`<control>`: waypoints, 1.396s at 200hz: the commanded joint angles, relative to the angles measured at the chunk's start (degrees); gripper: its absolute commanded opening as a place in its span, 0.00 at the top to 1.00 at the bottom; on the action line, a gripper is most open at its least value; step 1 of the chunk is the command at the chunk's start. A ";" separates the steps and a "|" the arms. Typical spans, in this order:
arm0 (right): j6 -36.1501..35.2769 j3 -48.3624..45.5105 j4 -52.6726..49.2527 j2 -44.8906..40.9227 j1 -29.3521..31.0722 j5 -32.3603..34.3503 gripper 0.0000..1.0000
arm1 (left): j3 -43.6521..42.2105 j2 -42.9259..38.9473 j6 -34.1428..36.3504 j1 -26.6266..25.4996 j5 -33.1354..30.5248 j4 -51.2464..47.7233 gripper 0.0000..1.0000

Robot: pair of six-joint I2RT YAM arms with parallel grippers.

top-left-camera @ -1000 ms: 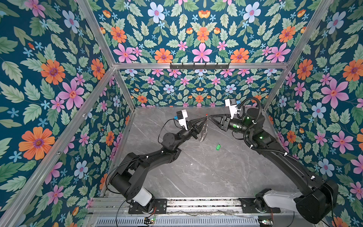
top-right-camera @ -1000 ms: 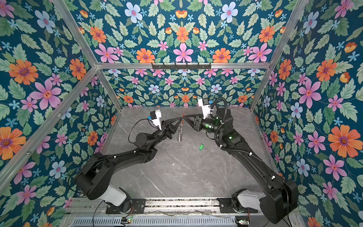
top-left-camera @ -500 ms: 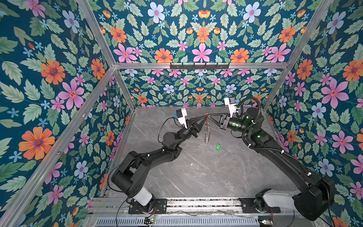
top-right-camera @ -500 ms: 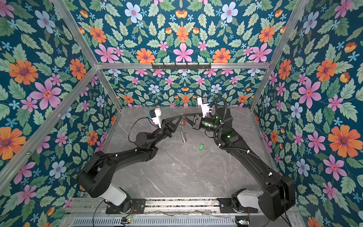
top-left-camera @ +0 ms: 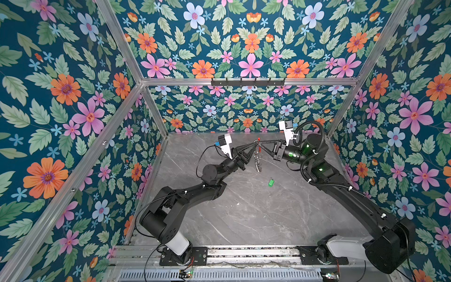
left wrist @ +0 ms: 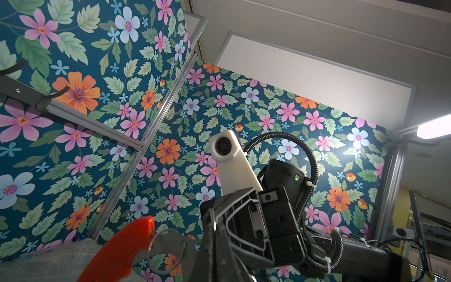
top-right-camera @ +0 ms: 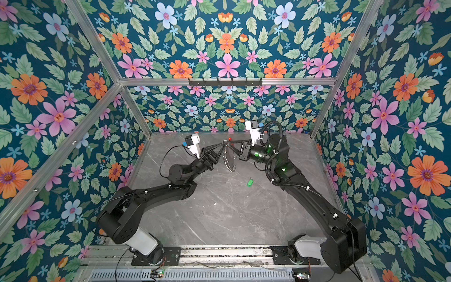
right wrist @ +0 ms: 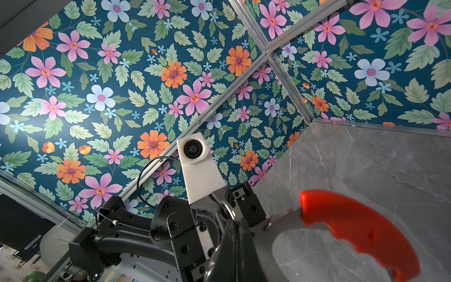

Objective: Put the keys on the keyring

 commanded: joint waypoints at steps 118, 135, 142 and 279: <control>-25.33 7.80 -28.66 -1.91 0.35 6.73 1.00 | 0.52 -10.92 26.09 1.24 9.18 -34.29 0.63; -31.25 9.64 -34.00 -1.46 0.95 8.60 1.00 | 4.22 -12.43 33.66 1.64 13.17 -47.82 0.65; -33.67 10.20 -35.79 -1.36 1.41 9.61 1.00 | 5.96 -12.69 36.01 2.00 15.10 -52.56 0.65; -43.66 11.85 -41.30 -0.48 4.08 8.46 1.00 | 19.27 -8.30 43.78 9.15 35.99 -75.85 0.66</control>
